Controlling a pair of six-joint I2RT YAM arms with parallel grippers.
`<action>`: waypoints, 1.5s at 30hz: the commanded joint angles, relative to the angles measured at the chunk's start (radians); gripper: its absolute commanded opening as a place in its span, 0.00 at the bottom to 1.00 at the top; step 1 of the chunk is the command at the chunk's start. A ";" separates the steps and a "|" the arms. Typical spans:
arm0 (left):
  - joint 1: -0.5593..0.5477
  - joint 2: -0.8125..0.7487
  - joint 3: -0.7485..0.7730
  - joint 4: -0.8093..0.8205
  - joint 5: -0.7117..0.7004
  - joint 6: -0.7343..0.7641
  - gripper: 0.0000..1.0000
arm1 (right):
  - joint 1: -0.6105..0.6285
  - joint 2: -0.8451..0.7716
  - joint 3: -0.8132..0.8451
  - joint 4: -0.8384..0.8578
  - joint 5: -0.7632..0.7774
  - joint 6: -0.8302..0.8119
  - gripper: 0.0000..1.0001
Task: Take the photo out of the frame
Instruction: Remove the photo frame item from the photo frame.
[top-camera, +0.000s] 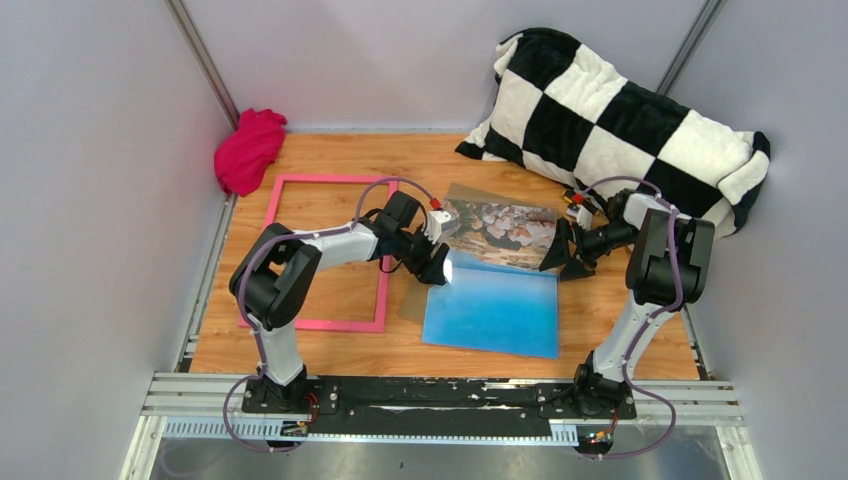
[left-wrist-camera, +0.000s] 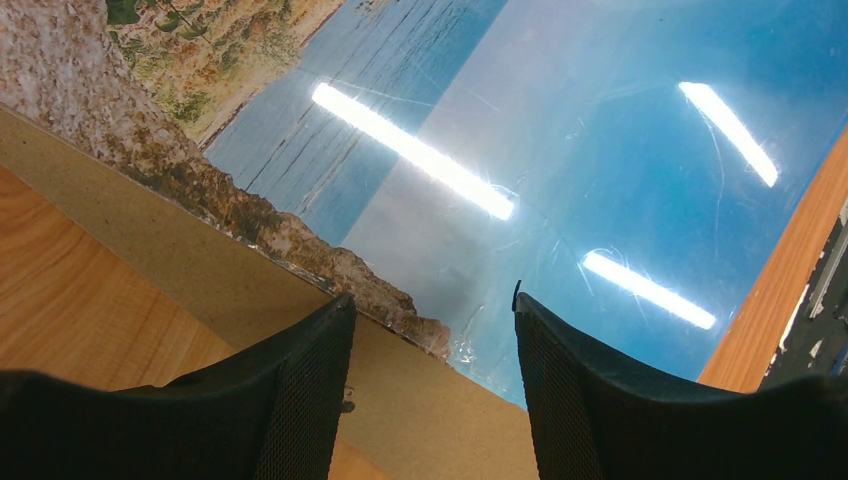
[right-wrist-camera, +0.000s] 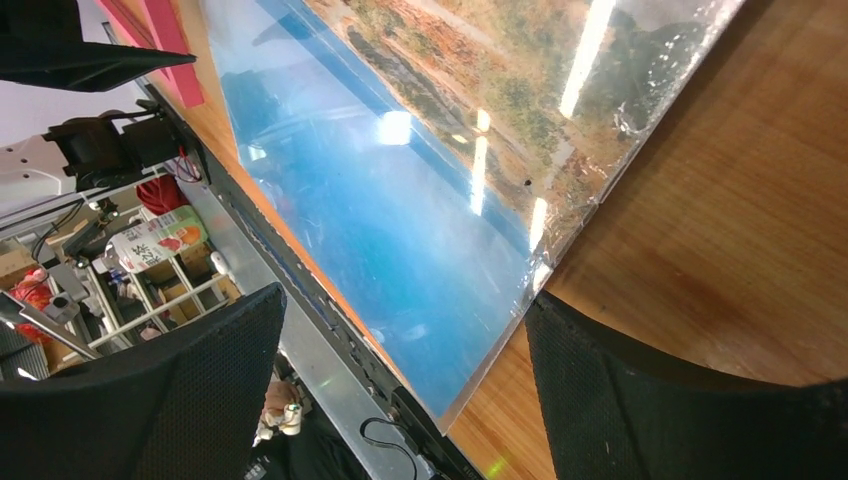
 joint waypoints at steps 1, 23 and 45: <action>-0.011 0.063 -0.013 -0.023 -0.032 0.005 0.63 | -0.007 -0.015 0.022 -0.062 -0.127 -0.034 0.88; -0.011 0.050 -0.022 -0.018 -0.027 0.016 0.64 | 0.057 0.047 0.018 -0.074 -0.280 -0.101 0.80; 0.182 -0.253 -0.029 -0.144 0.019 0.130 1.00 | 0.073 0.040 0.051 -0.134 -0.295 -0.112 0.00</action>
